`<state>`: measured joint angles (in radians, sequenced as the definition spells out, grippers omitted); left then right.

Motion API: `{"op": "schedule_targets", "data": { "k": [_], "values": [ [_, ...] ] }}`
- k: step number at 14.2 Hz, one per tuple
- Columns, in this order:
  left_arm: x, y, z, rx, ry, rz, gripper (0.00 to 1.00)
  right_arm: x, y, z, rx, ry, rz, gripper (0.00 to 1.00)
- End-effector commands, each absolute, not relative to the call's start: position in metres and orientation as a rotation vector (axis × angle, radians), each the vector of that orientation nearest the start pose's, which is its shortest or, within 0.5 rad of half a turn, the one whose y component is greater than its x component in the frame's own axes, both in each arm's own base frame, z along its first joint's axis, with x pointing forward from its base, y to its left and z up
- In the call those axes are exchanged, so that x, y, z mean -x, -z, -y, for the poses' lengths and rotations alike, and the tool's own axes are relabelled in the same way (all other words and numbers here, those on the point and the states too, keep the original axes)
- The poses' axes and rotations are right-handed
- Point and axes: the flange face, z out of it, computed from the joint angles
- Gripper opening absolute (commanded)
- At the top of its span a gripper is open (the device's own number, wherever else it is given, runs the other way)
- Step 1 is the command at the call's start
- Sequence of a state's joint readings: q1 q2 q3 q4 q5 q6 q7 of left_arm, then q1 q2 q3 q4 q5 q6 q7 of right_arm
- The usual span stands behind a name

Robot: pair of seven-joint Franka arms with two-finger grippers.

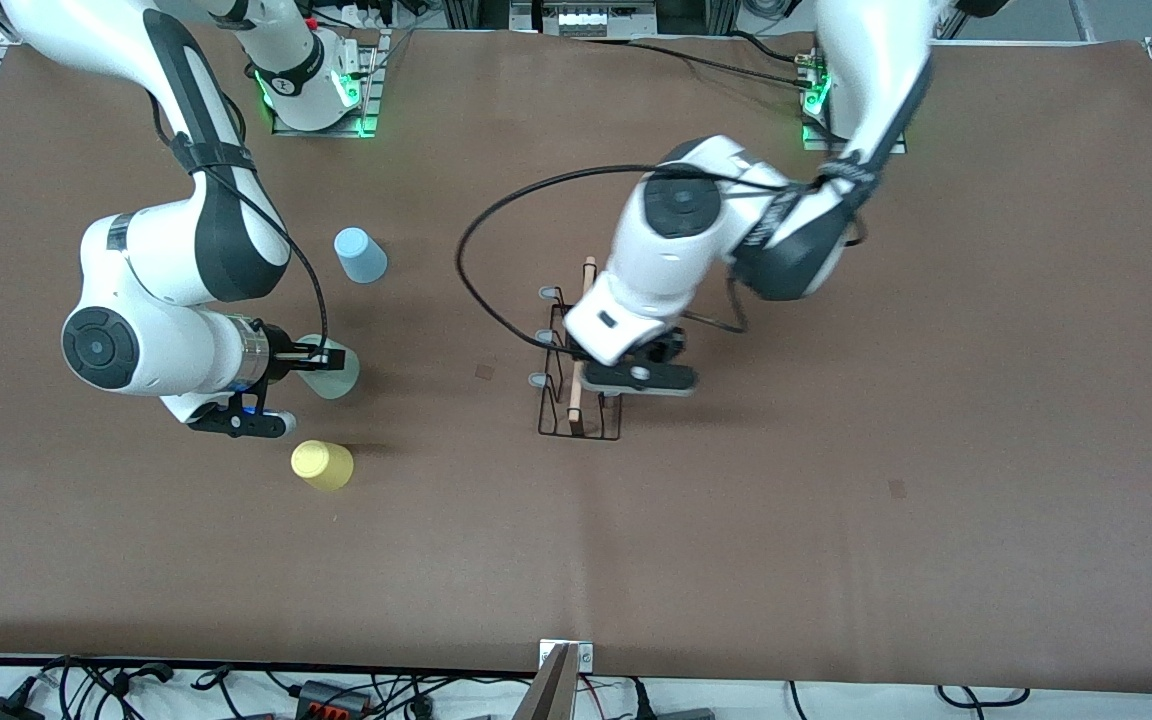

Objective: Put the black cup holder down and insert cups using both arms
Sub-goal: 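Carry the rack to mid-table with the left gripper while the right lifts the cup, then lower the teal cup onto a rack peg with the right gripper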

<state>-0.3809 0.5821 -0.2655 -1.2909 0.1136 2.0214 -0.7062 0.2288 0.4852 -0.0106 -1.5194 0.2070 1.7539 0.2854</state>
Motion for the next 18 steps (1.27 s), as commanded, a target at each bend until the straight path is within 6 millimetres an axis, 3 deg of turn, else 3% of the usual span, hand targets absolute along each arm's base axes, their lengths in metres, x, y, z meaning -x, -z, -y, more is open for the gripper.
{"op": "schedule_targets", "data": {
  "k": [1, 4, 6, 8, 10, 12, 14, 18],
  "values": [
    [-0.644, -0.495, 0.293, 3.215, 0.197, 0.351, 1.0, -0.64, -0.387, -0.205, 2.935, -0.451, -0.306, 0.33],
    [-0.661, -0.534, 0.197, 3.153, 0.211, 0.568, 1.0, -0.624, -0.409, -0.267, 2.945, -0.438, -0.417, 0.33],
    [-0.655, -0.563, 0.137, 3.101, 0.186, 0.67, 1.0, -0.607, -0.409, -0.311, 2.912, -0.47, -0.53, 0.33],
    [-0.65, -0.581, 0.079, 3.089, 0.143, 0.58, 1.0, -0.595, -0.409, -0.351, 2.886, -0.45, -0.608, 0.33],
    [-0.64, -0.619, 0.023, 3.095, 0.183, 0.421, 1.0, -0.583, -0.405, -0.381, 2.876, -0.455, -0.702, 0.33],
    [-0.627, -0.615, 0.003, 3.078, 0.026, 0.289, 1.0, -0.562, -0.398, -0.411, 2.89, -0.49, -0.719, 0.33],
    [-0.625, -0.611, 0.007, 3.082, -0.012, 0.219, 1.0, -0.545, -0.394, -0.433, 2.887, -0.526, -0.715, 0.33],
    [-0.623, -0.618, 0.034, 3.098, 0.007, 0.151, 1.0, -0.546, -0.368, -0.438, 2.863, -0.604, -0.738, 0.33]
  ]
}}
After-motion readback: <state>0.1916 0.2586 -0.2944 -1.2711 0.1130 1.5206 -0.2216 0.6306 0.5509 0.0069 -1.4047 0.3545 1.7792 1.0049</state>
